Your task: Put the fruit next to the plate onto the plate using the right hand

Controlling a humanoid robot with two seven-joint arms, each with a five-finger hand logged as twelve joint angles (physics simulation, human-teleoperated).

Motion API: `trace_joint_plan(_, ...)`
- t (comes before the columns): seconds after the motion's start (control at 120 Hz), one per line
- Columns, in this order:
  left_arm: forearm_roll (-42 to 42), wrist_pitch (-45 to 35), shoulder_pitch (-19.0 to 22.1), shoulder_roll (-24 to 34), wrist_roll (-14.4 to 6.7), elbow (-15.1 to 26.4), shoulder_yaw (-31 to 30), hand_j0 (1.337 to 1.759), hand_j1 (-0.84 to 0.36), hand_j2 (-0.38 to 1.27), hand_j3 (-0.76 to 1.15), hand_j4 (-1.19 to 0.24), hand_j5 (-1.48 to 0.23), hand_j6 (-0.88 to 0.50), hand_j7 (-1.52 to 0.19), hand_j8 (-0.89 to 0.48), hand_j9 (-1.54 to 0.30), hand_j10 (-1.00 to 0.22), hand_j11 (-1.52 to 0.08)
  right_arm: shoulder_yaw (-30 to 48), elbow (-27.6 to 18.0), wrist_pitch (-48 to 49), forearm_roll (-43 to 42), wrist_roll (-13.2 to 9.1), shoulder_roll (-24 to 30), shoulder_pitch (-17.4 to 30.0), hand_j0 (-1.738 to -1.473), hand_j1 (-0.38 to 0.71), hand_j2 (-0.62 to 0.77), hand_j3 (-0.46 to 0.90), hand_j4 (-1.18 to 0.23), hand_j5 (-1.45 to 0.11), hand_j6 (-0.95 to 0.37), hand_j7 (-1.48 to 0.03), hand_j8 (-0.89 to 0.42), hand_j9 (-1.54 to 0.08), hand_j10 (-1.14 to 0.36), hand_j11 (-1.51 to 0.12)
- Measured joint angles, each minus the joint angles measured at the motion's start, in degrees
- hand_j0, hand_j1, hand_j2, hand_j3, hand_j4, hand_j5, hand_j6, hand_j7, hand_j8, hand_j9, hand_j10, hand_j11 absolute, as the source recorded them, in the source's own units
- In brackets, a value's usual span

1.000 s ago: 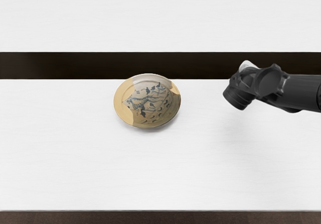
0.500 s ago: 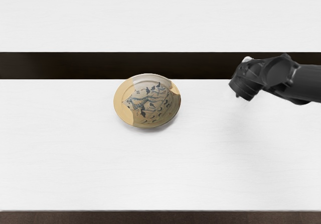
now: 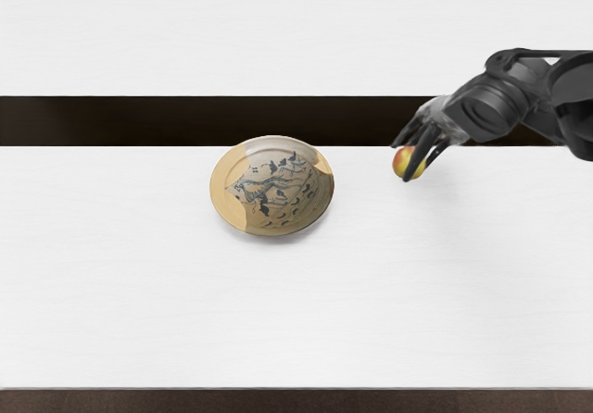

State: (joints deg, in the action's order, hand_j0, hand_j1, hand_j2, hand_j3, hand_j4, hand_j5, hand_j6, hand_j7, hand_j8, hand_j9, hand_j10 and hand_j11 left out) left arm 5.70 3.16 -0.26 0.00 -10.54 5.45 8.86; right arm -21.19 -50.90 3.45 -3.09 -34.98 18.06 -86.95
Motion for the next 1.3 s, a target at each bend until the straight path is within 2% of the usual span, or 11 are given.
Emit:
trace_joint_plan(0.183, 0.0, 0.0, 0.0, 0.0, 0.0, 0.0, 0.0, 1.658, 0.06, 0.05, 0.00, -0.24, -0.32, -0.24, -0.32, -0.24, -0.32, -0.24, -0.32, 5.9, -0.6, 7.0, -0.1, 0.0, 0.3, -0.3, -1.657, 0.30, 0.39, 0.00, -0.73, -1.06, -0.46, -0.99, -0.39, -1.04, -0.64, -1.03)
trace_joint_plan(0.3, 0.0, 0.0, 0.0, 0.0, 0.0, 0.0, 0.0, 1.658, 0.06, 0.05, 0.00, -0.24, -0.32, -0.24, -0.32, -0.24, -0.32, -0.24, -0.32, 8.7, -2.6, 8.6, 0.0, 0.0, -0.3, -2.6, -1.658, 0.32, 0.41, 0.00, -0.73, -1.05, -0.44, -0.99, -0.37, -1.03, -0.63, -1.03)
trace_joint_plan(0.558, 0.0, 0.0, 0.0, 0.0, 0.0, 0.0, 0.0, 1.658, 0.06, 0.05, 0.00, -0.24, -0.32, -0.24, -0.32, -0.24, -0.32, -0.24, -0.32, 12.3, -3.5, 9.1, 0.1, 0.0, -6.8, -6.3, -1.658, 0.34, 0.41, 0.00, -0.73, -1.06, -0.42, -0.99, -0.36, -1.03, -0.61, -1.03)
trace_joint_plan(0.65, 0.0, 0.0, -0.1, 0.0, 0.0, 0.0, 0.0, 1.658, 0.06, 0.05, 0.00, -0.24, -0.32, -0.24, -0.32, -0.24, -0.32, -0.24, -0.32, 12.7, -2.1, 9.1, 0.0, 0.0, -10.3, -6.3, -1.658, 0.35, 0.43, 0.00, -0.73, -1.06, -0.41, -0.99, -0.35, -1.05, -0.60, -1.03)
trace_joint_plan(0.767, 0.0, 0.0, 0.0, 0.0, 0.0, 0.0, 0.0, 1.658, 0.06, 0.05, 0.00, -0.24, -0.32, -0.24, -0.32, -0.24, -0.32, -0.24, -0.32, 12.9, 1.9, 9.3, -0.4, 0.0, -15.0, -4.6, -1.658, 0.37, 0.46, 0.00, -0.72, -1.07, -0.39, -0.99, -0.32, -1.06, -0.59, -1.04)
trace_joint_plan(0.825, 0.0, 0.0, 0.0, 0.0, 0.0, 0.0, 0.0, 1.658, 0.06, 0.05, 0.00, -0.24, -0.32, -0.24, -0.32, -0.24, -0.32, -0.24, -0.32, 12.8, 3.5, 9.3, -0.6, 0.0, -16.3, -3.8, -1.658, 0.38, 0.48, 0.00, -0.72, -1.07, -0.40, -0.99, -0.33, -1.05, -0.59, -1.03)
trace_joint_plan(0.933, 0.0, 0.0, 0.0, 0.0, 0.0, 0.0, 0.0, 1.658, 0.06, 0.05, 0.00, -0.24, -0.32, -0.24, -0.32, -0.24, -0.32, -0.24, -0.32, 12.8, 4.9, 9.3, -0.8, 0.0, -17.4, -2.8, -1.657, 0.34, 0.44, 0.00, -0.72, -1.04, -0.43, -0.98, -0.37, -1.03, -0.62, -1.01)
trace_joint_plan(1.0, 0.0, 0.0, -0.1, 0.0, 0.0, 0.0, 0.0, 1.658, 0.06, 0.05, 0.00, -0.24, -0.32, -0.24, -0.32, -0.24, -0.32, -0.24, -0.32, 12.9, 5.3, 9.3, -0.9, 0.0, -17.7, -2.4, -1.658, 0.32, 0.41, 0.00, -0.69, -0.98, -0.45, -0.93, -0.40, -0.97, -0.62, -0.96)
trace_joint_plan(1.033, 0.0, 0.0, 0.0, 0.0, 0.0, 0.0, 0.0, 1.658, 0.06, 0.05, 0.00, -0.24, -0.32, -0.24, -0.32, -0.24, -0.32, -0.24, -0.32, 12.9, 5.4, 9.2, -0.9, 0.0, -17.8, -2.1, -1.658, 0.30, 0.34, 0.00, -0.65, -0.92, -0.45, -0.88, -0.40, -0.91, -0.59, -0.90)
trace_joint_plan(1.142, 0.0, 0.0, 0.0, 0.0, 0.0, 0.0, 0.0, 1.658, 0.06, 0.05, 0.00, -0.24, -0.32, -0.24, -0.32, -0.24, -0.32, -0.24, -0.32, 13.2, 5.7, 9.1, -0.8, 0.0, -18.0, -1.5, -1.658, 0.13, 0.18, 0.00, -0.47, -0.65, -0.35, -0.63, -0.32, -0.65, -0.43, -0.64)
trace_joint_plan(1.3, 0.0, 0.0, -0.1, 0.0, 0.0, 0.0, 0.0, 1.658, 0.06, 0.05, 0.00, -0.24, -0.32, -0.24, -0.32, -0.24, -0.32, -0.24, -0.32, 14.8, 5.8, 9.0, -0.5, 0.0, -18.0, -1.3, -1.658, -0.09, 0.08, 0.00, -0.24, -0.34, -0.19, -0.32, -0.18, -0.33, -0.23, -0.33)
